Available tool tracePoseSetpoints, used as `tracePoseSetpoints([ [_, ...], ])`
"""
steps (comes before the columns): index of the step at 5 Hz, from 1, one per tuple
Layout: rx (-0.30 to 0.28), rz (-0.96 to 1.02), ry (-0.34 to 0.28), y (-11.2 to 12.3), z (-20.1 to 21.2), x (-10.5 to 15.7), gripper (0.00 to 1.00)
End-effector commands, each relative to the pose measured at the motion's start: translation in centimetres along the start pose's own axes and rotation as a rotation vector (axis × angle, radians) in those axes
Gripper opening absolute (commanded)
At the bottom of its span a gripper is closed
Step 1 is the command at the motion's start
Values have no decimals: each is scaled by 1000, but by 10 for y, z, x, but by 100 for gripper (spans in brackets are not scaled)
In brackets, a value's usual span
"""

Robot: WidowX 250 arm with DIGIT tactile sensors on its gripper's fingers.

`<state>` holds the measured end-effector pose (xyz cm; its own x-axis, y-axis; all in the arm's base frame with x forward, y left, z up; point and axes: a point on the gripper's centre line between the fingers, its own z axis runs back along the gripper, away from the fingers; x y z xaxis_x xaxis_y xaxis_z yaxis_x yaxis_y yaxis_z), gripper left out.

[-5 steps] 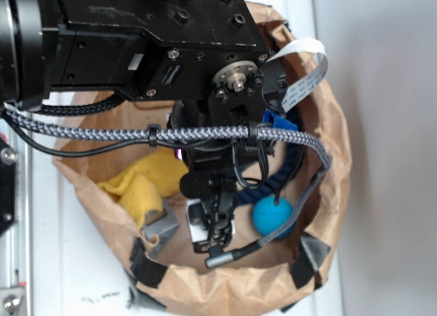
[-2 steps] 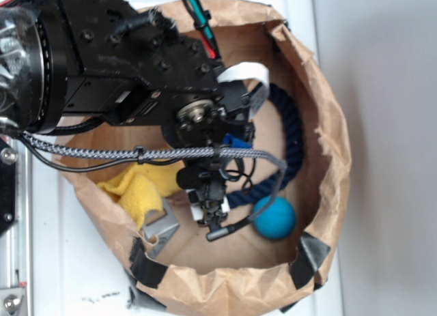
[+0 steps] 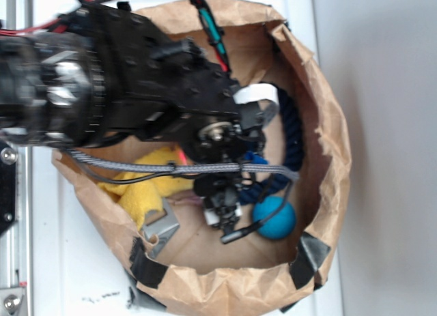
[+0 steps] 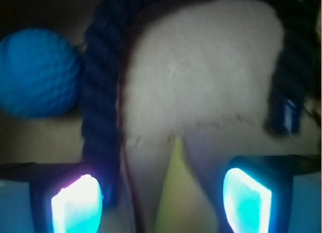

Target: Grab the blue rope.

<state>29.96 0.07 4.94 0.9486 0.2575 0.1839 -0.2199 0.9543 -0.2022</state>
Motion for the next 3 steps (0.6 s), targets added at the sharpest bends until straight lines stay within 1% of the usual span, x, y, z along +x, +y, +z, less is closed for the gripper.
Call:
tracePoseSetpoints([
  [1,-8,-62,-43,-23,1,8,100],
  [2,-41,-45,-36,-26,8,12,100],
  [3,-62,-30,-14,-33,10,13,100],
])
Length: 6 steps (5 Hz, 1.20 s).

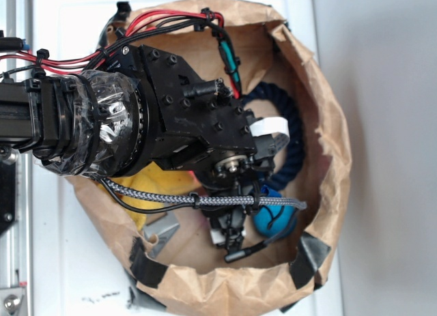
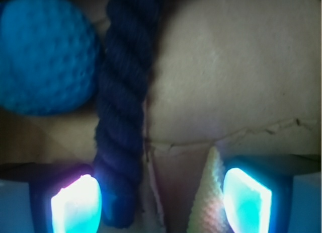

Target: Grab the blue rope.

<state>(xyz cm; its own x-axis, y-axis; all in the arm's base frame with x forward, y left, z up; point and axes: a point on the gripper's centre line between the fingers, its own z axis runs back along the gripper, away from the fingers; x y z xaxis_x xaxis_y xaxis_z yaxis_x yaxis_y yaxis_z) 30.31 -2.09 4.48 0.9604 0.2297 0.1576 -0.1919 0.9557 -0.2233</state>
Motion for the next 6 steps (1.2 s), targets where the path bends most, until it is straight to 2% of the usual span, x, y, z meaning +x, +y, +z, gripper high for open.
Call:
tracePoseSetpoints([
  [1,-11,5,-65,-18,13,20,100],
  [2,-15,-9,-69,-27,-5,24,100],
  [4,66,-8,-44,-18,-33,34,100],
  [5,68,-8,-57,-15,-28,35,0],
  [6,28,-17,-67,-14,-14,33,0],
])
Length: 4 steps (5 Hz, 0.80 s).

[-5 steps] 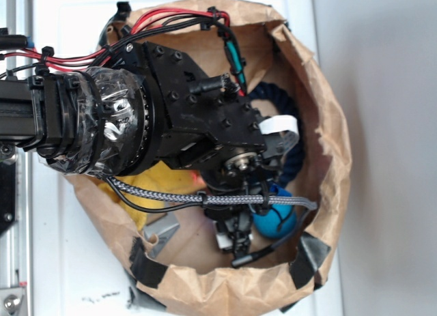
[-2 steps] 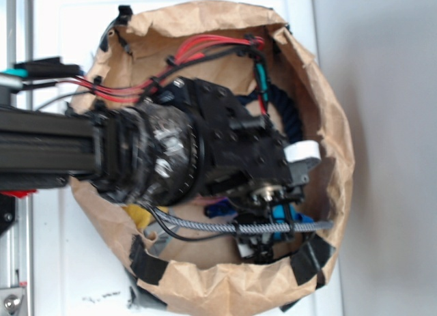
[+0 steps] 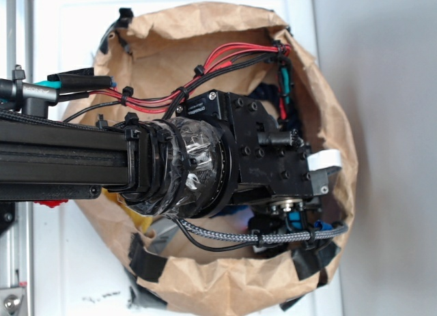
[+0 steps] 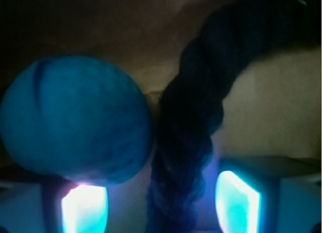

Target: Grab the blue rope.

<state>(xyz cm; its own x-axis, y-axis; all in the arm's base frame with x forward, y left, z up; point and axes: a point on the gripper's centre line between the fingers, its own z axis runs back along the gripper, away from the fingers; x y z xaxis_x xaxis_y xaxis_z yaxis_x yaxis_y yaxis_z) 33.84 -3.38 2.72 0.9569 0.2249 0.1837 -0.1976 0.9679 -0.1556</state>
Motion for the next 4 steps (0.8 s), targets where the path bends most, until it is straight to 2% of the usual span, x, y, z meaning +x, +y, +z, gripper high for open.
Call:
tracePoseSetpoints([
  [1,-58,-16,-63,5,26,2,0],
  [2,-70,0,-77,11,44,1,0],
  [3,-122,31,-86,22,74,-5,0],
  [4,-128,64,-92,31,109,-10,0],
])
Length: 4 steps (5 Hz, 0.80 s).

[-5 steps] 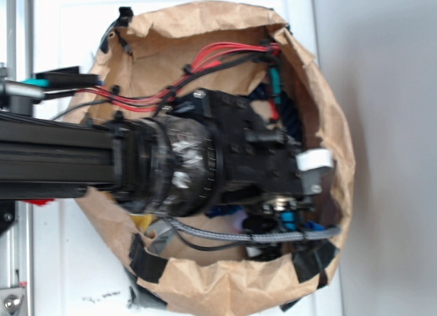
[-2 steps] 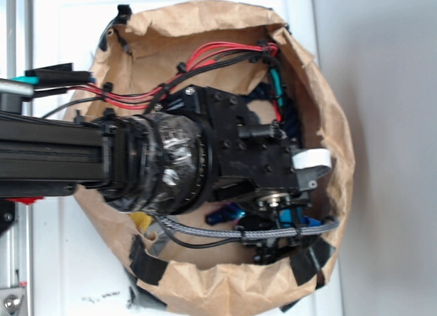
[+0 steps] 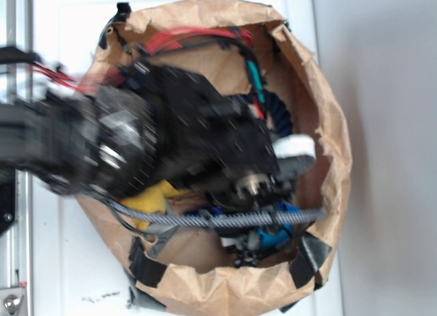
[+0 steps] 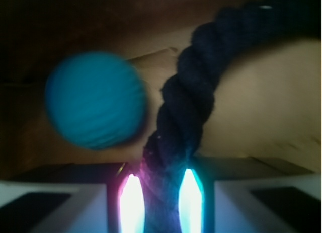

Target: Grab the blue rope.

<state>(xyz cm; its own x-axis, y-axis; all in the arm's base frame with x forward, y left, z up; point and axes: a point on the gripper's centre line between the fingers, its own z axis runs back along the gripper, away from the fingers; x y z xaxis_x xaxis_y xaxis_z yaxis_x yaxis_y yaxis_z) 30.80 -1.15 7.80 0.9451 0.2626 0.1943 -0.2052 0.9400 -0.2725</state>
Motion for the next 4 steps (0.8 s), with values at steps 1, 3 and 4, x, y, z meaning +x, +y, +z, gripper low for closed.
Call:
tracePoseSetpoints([
  [1,-27,78,36,5,80,9,0],
  [3,188,193,-58,-4,118,2,0],
  [4,218,247,-51,-5,129,5,0],
])
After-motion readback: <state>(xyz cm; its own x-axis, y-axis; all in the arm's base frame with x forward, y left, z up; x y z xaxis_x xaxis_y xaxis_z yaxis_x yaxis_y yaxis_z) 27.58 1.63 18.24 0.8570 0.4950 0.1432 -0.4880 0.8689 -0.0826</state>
